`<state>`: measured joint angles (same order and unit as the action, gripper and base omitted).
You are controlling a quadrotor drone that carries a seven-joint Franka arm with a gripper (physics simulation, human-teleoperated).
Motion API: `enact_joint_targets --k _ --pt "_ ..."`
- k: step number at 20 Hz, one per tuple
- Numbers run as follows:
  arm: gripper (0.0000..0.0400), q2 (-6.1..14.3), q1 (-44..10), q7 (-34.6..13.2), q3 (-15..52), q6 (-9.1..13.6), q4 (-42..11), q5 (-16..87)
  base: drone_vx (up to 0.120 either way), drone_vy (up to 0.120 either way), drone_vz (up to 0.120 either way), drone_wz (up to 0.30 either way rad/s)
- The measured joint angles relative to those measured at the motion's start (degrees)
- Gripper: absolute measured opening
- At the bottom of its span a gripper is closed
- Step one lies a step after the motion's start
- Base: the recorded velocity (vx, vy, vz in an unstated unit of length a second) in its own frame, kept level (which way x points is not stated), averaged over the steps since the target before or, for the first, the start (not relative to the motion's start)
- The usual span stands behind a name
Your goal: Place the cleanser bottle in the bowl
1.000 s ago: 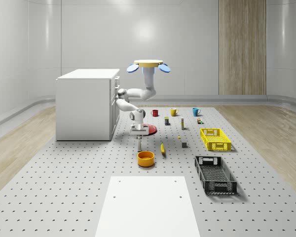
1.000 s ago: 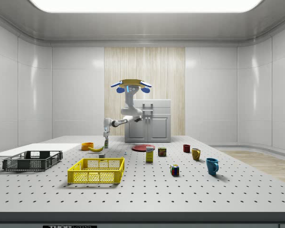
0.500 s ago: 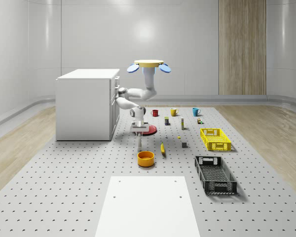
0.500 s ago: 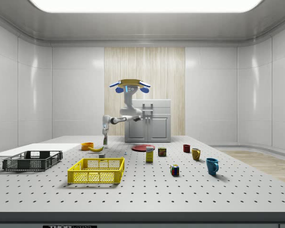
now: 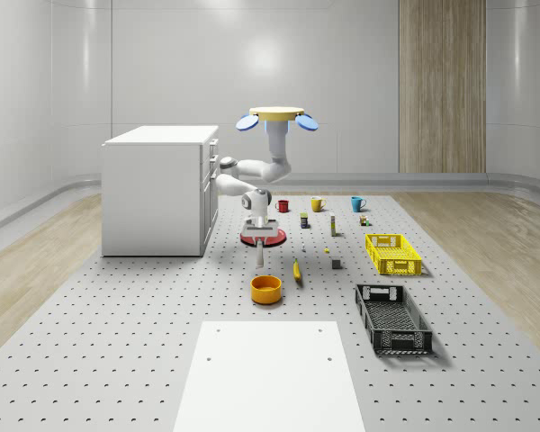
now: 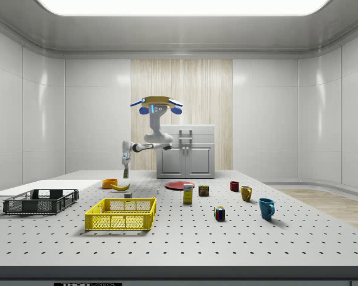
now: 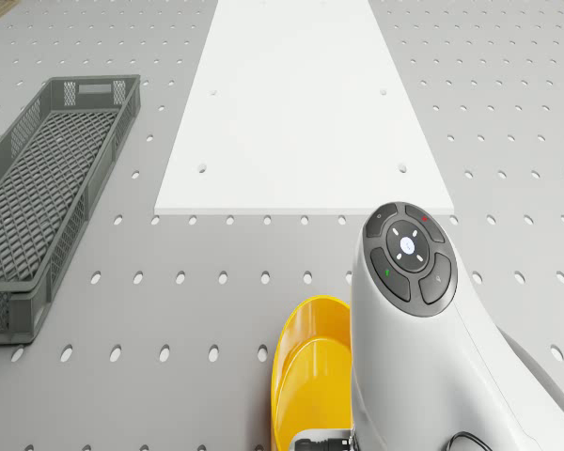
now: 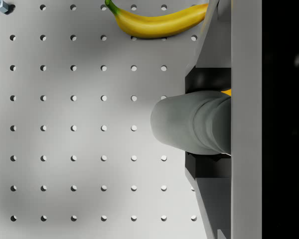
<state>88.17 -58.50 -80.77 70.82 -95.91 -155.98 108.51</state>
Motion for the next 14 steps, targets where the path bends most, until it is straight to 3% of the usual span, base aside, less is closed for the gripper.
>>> enact_joint_targets --k 3,9,14 --pt "0.0154 0.1 0.0 0.0 0.2 0.0 -0.1 -0.2 0.12 0.0 0.093 0.0" --pt "0.0154 0.4 0.0 -0.1 0.4 -0.1 -0.1 -0.5 0.12 0.12 0.0 0.0" --pt "0.0154 0.5 -0.1 -0.1 0.4 -0.3 -0.1 -0.6 0.12 0.008 0.0 0.0"
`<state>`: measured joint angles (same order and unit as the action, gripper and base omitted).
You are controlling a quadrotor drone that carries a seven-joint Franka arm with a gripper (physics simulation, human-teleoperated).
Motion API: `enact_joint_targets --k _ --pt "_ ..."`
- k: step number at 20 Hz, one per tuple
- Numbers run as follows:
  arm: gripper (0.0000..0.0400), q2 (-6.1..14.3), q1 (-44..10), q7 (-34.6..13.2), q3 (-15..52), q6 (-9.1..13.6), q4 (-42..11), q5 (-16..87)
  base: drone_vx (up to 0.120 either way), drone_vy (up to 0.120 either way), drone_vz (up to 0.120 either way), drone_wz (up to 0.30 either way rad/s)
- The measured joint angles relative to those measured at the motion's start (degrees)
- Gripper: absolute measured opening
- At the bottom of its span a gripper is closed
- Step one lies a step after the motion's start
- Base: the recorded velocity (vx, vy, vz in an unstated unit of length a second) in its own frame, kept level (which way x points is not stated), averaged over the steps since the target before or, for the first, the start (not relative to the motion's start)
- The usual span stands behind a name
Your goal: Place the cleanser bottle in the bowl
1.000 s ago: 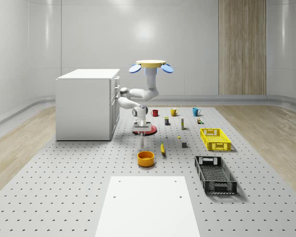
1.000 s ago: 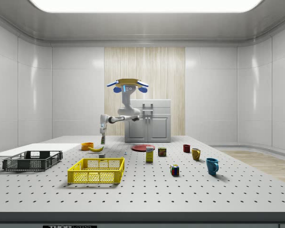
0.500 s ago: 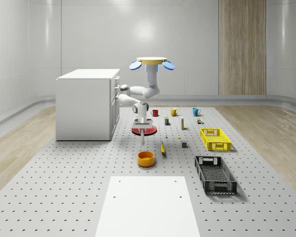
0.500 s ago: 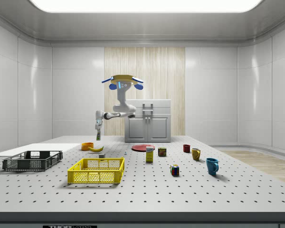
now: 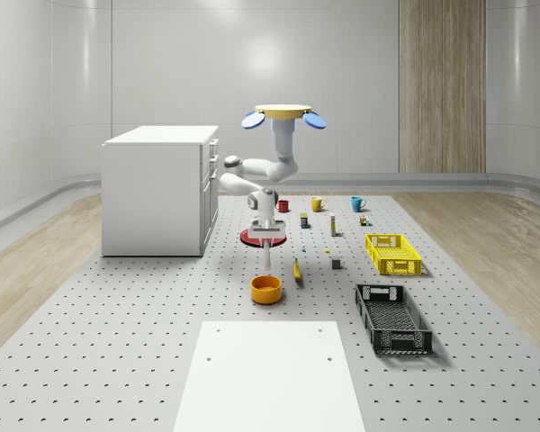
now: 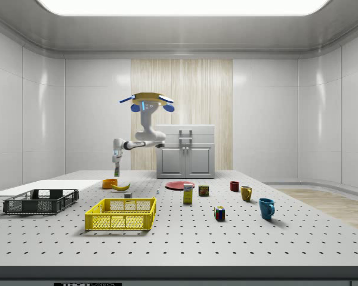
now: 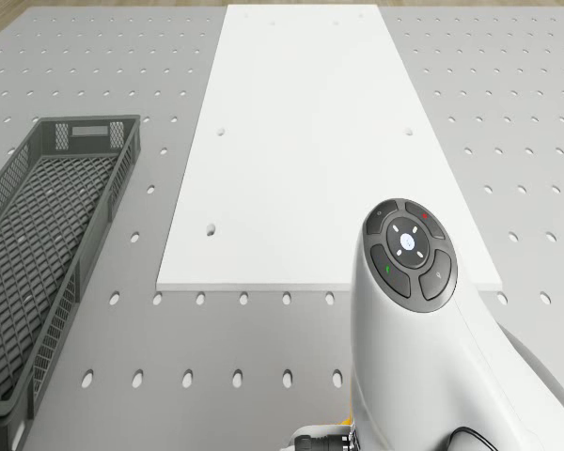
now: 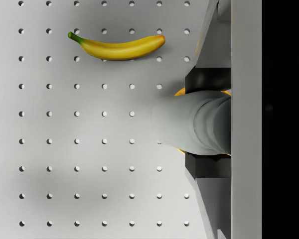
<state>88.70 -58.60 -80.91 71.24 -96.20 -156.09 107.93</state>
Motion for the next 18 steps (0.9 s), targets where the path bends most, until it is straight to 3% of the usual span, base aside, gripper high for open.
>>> enact_joint_targets --k 9,18 --pt "0.0154 0.3 -0.1 -0.1 0.0 -0.2 0.0 -0.1 0.12 0.0 0.0 0.0" --pt "0.0155 0.1 -1.2 -0.2 -3.9 -2.2 1.6 3.4 0.0 0.0 0.0 0.0"
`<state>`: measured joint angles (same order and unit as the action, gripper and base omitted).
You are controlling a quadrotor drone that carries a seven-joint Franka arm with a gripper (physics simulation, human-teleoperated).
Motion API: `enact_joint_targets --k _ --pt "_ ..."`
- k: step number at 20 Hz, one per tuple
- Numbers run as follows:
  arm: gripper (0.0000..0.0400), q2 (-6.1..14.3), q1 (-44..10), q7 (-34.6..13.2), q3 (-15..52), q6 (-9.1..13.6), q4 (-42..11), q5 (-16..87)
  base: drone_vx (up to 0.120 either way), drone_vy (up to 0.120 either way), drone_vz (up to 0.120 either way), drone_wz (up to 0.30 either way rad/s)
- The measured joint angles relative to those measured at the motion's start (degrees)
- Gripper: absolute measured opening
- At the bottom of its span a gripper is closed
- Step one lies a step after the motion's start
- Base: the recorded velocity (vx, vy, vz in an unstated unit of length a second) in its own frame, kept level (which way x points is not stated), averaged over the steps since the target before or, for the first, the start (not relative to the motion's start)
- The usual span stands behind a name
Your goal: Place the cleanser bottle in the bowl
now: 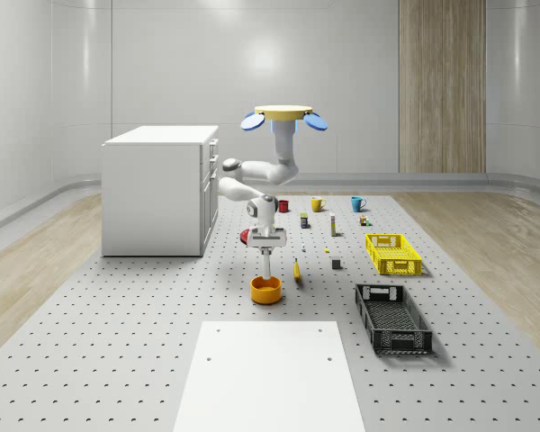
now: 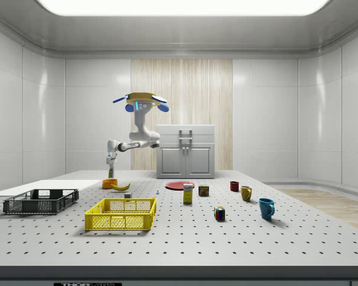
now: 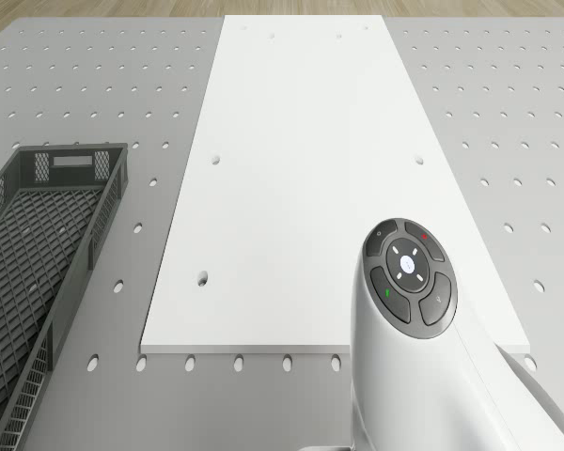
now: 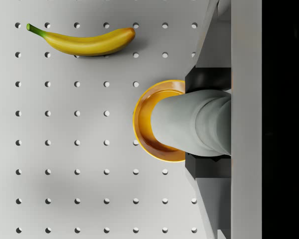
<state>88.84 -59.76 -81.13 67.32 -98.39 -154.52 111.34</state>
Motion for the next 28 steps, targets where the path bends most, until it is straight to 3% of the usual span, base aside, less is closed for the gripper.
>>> enact_joint_targets --k 18,22,25,28 --pt "0.0155 -2.8 -3.2 -0.1 -10.5 -4.7 6.3 9.9 0.0 0.0 0.0 0.0" --pt "0.0302 -3.3 -3.3 0.1 -11.2 -4.9 6.8 10.4 0.0 0.0 0.0 0.0" --pt "0.0354 -3.2 -3.0 0.2 -10.6 -4.4 6.2 9.8 0.0 0.0 0.0 0.0" --pt "0.0378 -3.2 -2.7 0.3 -10.1 -4.0 5.9 9.4 0.0 0.0 0.0 0.0"
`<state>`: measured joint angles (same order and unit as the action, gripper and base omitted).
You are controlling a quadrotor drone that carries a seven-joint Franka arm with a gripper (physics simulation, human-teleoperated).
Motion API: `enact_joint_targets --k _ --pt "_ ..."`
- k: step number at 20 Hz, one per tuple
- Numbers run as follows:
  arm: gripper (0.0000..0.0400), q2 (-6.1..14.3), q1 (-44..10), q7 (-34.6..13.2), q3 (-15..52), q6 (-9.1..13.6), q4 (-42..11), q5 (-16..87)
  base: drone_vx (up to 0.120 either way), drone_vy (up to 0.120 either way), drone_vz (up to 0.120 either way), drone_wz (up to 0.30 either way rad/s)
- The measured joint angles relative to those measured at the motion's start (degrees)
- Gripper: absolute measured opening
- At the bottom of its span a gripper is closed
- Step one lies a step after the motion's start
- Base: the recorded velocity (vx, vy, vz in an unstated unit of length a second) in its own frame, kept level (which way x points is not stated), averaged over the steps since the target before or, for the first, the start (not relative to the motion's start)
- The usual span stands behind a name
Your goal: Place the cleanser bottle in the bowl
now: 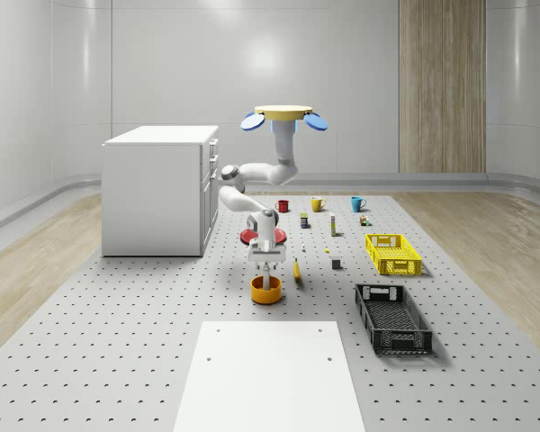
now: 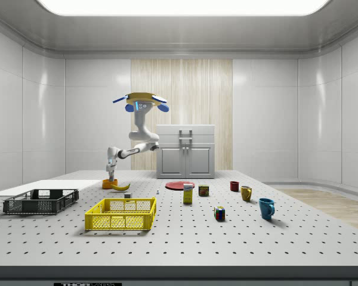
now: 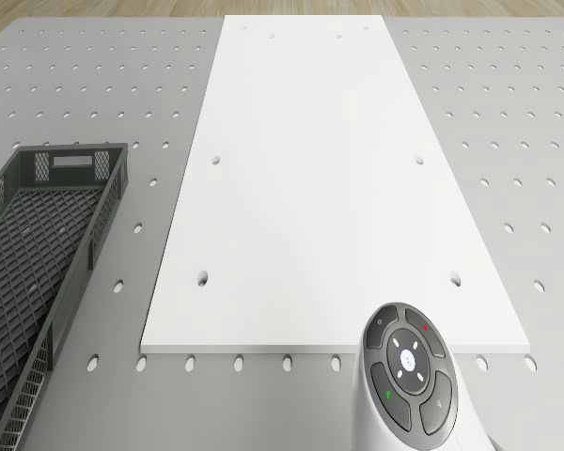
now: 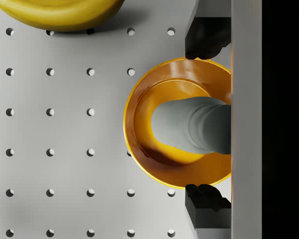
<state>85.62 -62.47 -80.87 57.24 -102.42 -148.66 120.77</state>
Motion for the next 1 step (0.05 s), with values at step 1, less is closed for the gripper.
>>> enact_joint_targets --k 1 --pt "0.0381 0.0 0.0 0.0 0.1 0.1 -0.1 -0.1 0.0 0.0 0.0 0.0"
